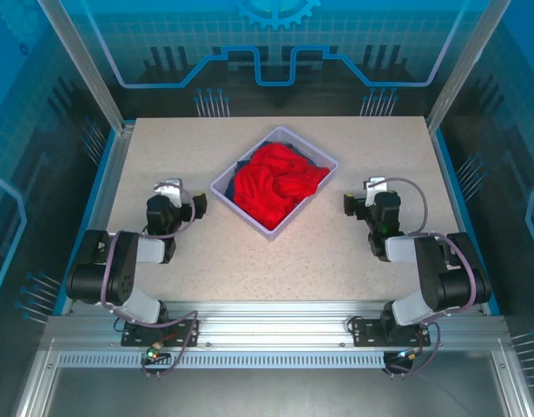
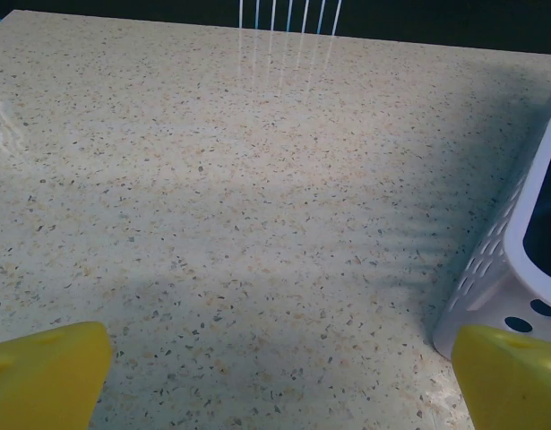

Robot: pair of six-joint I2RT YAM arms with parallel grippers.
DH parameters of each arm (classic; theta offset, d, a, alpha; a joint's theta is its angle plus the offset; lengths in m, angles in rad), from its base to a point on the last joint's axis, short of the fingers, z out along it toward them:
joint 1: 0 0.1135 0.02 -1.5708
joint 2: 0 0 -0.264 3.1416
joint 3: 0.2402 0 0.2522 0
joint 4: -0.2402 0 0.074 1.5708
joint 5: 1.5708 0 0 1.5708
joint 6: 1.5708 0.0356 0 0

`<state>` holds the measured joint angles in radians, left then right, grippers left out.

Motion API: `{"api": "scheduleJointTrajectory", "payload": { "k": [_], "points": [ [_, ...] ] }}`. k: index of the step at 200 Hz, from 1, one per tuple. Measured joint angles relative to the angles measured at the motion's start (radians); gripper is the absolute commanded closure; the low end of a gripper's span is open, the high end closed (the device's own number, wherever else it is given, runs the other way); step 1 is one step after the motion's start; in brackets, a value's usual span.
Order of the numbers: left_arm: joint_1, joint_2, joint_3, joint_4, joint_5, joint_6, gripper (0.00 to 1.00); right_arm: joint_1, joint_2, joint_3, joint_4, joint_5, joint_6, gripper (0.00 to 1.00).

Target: Fold the inside-out t-shirt

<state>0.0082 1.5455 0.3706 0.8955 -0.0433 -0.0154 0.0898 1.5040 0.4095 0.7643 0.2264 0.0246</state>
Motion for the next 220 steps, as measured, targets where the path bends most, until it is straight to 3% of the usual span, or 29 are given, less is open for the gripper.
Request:
{"api": "scheduleJointTrajectory", "payload": {
  "k": [177, 193, 220],
  "points": [
    [0.0, -0.002, 0.0, -0.004, -0.01, -0.002, 0.01, 0.0, 0.0, 0.0, 0.0, -0.004, 0.0, 0.0],
    [0.0, -0.048, 0.0, -0.061, -0.038, -0.009, 0.01, 0.0, -0.011, 0.005, -0.029, 0.001, 0.001, 0.0],
    [0.0, -0.221, 0.022, -0.206, -0.118, -0.052, 0.01, -0.007, -0.111, 0.087, -0.25, 0.056, 0.058, 0.0]
  ]
}}
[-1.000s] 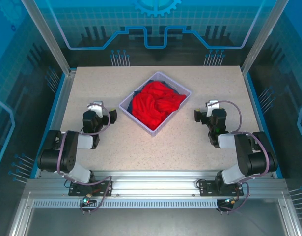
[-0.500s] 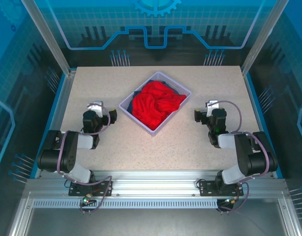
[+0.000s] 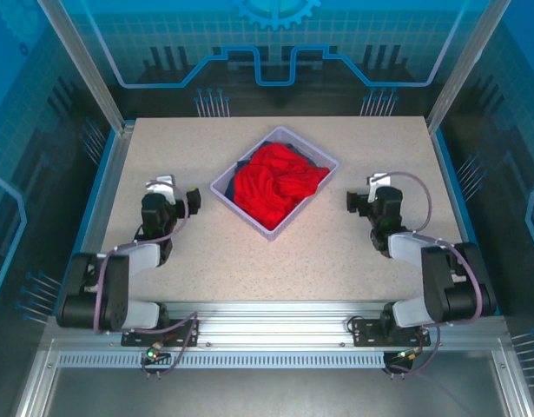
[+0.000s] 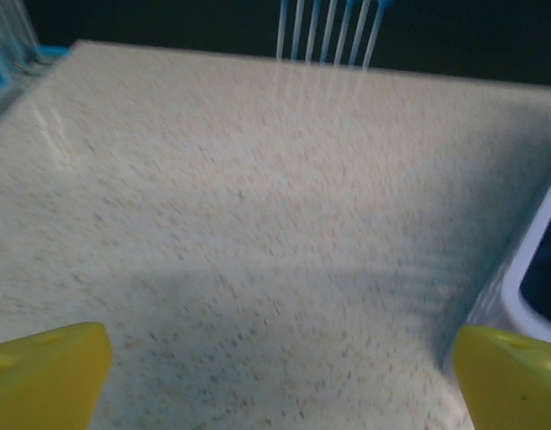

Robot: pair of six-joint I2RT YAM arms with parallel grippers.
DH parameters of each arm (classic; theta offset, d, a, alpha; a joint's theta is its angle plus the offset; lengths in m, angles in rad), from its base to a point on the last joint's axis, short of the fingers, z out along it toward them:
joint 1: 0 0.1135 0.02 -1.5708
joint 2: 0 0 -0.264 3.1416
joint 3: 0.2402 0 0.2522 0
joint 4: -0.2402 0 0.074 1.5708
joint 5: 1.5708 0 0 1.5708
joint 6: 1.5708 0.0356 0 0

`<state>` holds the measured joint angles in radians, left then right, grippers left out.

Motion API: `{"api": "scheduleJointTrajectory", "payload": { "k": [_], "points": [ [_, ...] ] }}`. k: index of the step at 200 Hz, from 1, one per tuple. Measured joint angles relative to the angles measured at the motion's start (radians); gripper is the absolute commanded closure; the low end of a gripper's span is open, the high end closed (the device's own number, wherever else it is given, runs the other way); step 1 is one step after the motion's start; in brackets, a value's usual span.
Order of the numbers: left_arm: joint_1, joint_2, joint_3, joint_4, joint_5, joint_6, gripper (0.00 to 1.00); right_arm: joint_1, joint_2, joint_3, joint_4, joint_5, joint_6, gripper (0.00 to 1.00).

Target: Fold the inside-out t-shirt

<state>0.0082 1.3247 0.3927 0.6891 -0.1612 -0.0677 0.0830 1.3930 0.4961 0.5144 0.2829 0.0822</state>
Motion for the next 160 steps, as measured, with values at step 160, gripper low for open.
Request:
{"api": "scheduleJointTrajectory", "payload": {
  "k": [160],
  "points": [
    [-0.239, -0.024, 0.403, -0.73, 0.188, -0.327, 0.01, 0.576, 0.301, 0.734, -0.666, -0.212, 0.095, 0.09]
  ]
}}
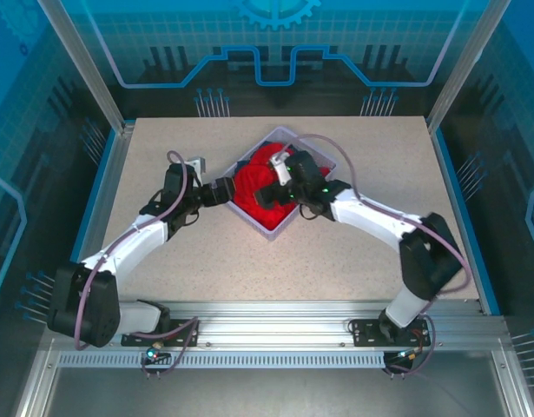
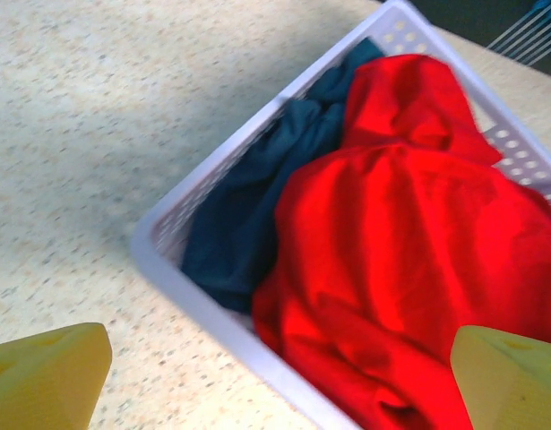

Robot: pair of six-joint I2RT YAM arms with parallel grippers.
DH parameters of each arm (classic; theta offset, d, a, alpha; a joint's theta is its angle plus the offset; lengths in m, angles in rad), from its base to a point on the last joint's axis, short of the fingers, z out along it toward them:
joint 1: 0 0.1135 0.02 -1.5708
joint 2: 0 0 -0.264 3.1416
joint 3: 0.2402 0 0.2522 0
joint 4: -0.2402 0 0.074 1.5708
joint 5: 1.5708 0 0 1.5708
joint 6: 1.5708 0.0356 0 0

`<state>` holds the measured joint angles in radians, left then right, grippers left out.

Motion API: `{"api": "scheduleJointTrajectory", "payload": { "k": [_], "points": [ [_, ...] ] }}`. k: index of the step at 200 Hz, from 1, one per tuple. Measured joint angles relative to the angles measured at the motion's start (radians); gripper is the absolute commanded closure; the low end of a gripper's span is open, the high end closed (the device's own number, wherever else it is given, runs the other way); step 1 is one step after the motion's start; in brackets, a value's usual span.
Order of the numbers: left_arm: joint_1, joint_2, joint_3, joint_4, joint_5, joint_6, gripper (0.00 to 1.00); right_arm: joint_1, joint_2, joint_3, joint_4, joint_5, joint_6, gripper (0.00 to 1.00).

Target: Fold the inside-out t-shirt

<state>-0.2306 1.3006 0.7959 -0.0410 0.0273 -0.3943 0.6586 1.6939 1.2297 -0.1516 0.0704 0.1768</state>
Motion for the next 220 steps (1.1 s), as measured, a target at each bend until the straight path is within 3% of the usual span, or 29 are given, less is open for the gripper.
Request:
{"api": "scheduleJointTrajectory", "payload": {
  "k": [7, 45, 58, 94, 159, 189, 220],
  "points": [
    [0.002, -0.005, 0.0, -0.018, -0.012, 0.0, 0.01, 0.003, 0.046, 0.037, -0.018, 0.0, 0.0, 0.17],
    [0.008, -0.08, -0.029, -0.067, -0.054, 0.0, 0.01, 0.002, 0.237, 0.182, -0.109, 0.004, 0.006, 0.83],
    [0.012, -0.106, -0.042, -0.075, -0.063, 0.0, 0.01, 0.001, 0.238, 0.204, -0.146, 0.0, 0.003, 0.94],
    [0.015, -0.141, -0.066, -0.091, -0.076, -0.002, 0.01, -0.02, 0.124, 0.28, -0.198, -0.058, -0.014, 0.96],
    [0.014, -0.183, -0.069, -0.076, -0.037, -0.046, 0.01, -0.183, -0.457, 0.335, -0.225, -0.032, -0.06, 0.93],
    [0.012, -0.156, -0.062, -0.059, -0.023, -0.044, 0.01, -0.291, -0.548, 0.346, -0.293, 0.026, -0.077, 0.93],
    [0.012, -0.029, 0.024, -0.085, -0.043, 0.032, 0.01, -0.419, -0.549, 0.348, -0.417, 0.058, -0.081, 0.93]
  ]
}}
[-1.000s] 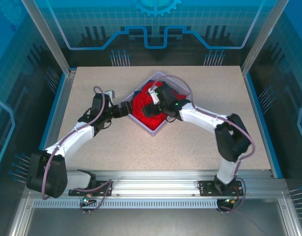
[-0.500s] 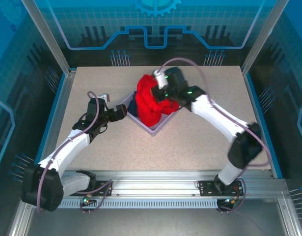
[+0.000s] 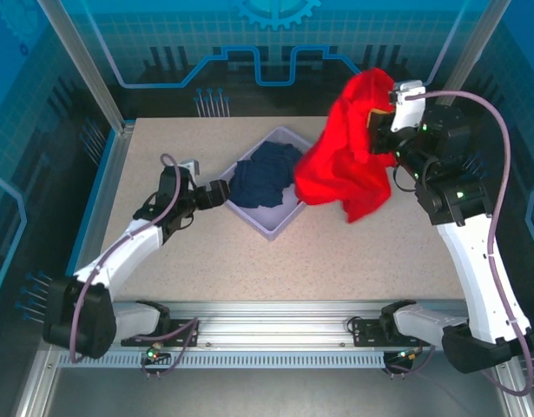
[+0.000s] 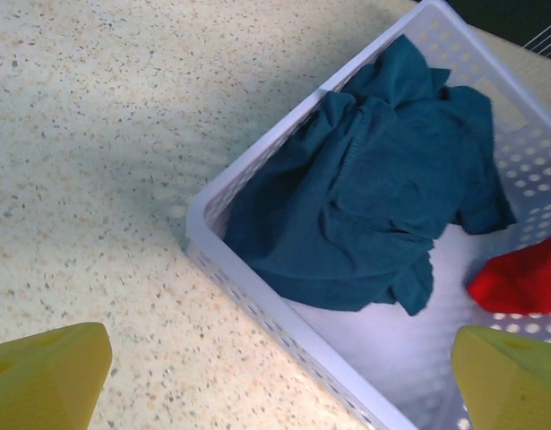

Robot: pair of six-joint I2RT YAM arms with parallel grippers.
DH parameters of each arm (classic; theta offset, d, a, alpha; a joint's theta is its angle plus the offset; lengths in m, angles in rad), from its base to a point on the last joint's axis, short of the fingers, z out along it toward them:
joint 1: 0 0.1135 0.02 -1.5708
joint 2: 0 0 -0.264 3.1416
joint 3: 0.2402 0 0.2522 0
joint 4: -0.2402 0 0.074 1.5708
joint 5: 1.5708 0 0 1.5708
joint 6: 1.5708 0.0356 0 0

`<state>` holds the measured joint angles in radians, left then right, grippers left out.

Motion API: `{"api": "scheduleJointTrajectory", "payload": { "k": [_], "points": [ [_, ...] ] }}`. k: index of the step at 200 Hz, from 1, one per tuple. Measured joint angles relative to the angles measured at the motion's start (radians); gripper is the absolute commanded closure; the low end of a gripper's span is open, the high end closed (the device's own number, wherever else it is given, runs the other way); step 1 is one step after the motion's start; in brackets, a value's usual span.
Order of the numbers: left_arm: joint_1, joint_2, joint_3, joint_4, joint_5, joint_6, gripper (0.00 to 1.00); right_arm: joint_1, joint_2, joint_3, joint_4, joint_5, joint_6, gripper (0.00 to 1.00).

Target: Fold the inside-out t-shirt

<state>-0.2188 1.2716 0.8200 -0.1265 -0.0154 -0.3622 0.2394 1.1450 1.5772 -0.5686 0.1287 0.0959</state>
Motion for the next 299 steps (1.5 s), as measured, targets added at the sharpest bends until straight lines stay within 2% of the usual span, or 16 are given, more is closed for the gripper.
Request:
{"api": "scheduleJointTrajectory", "payload": {
  "k": [58, 117, 139, 148, 184, 221, 238, 249, 263, 278, 299],
  "points": [
    [0.001, 0.362, 0.333, -0.11, -0.072, 0.224, 0.11, -0.1, 0.027, -0.042, -0.095, 0.052, -0.004, 0.92],
    [0.007, 0.676, 0.617, -0.299, -0.074, 0.383, 0.44, -0.151, 0.098, -0.204, -0.106, 0.052, -0.004, 0.92],
    [0.013, 0.743, 0.692, -0.353, -0.069, 0.412, 0.67, -0.156, 0.094, -0.206, -0.105, 0.055, -0.004, 0.91],
    [0.014, 0.767, 0.727, -0.375, -0.066, 0.425, 0.72, -0.156, 0.09, -0.206, -0.104, 0.054, -0.004, 0.91],
    [0.051, 0.79, 0.782, -0.441, -0.06, 0.467, 0.82, -0.156, 0.072, -0.206, -0.104, 0.051, -0.004, 0.91],
    [0.156, 0.788, 0.783, -0.472, -0.113, 0.523, 0.92, -0.156, 0.07, -0.206, -0.105, 0.043, -0.003, 0.91],
    [0.21, 0.788, 0.79, -0.49, -0.164, 0.547, 0.93, -0.156, 0.07, -0.207, -0.105, 0.035, 0.0, 0.91],
    [0.244, 0.785, 0.79, -0.498, -0.19, 0.557, 0.89, -0.156, 0.071, -0.209, -0.11, 0.025, 0.001, 0.92],
    [0.293, 0.777, 0.79, -0.509, -0.229, 0.573, 0.75, -0.155, 0.073, -0.211, -0.121, 0.019, 0.004, 0.92],
    [0.347, 0.771, 0.789, -0.526, -0.293, 0.574, 0.68, -0.155, 0.079, -0.217, -0.123, 0.005, 0.013, 0.92],
    [0.425, 0.761, 0.789, -0.546, -0.375, 0.546, 0.48, -0.137, 0.1, -0.224, -0.121, -0.017, 0.03, 0.92]
  ]
}}
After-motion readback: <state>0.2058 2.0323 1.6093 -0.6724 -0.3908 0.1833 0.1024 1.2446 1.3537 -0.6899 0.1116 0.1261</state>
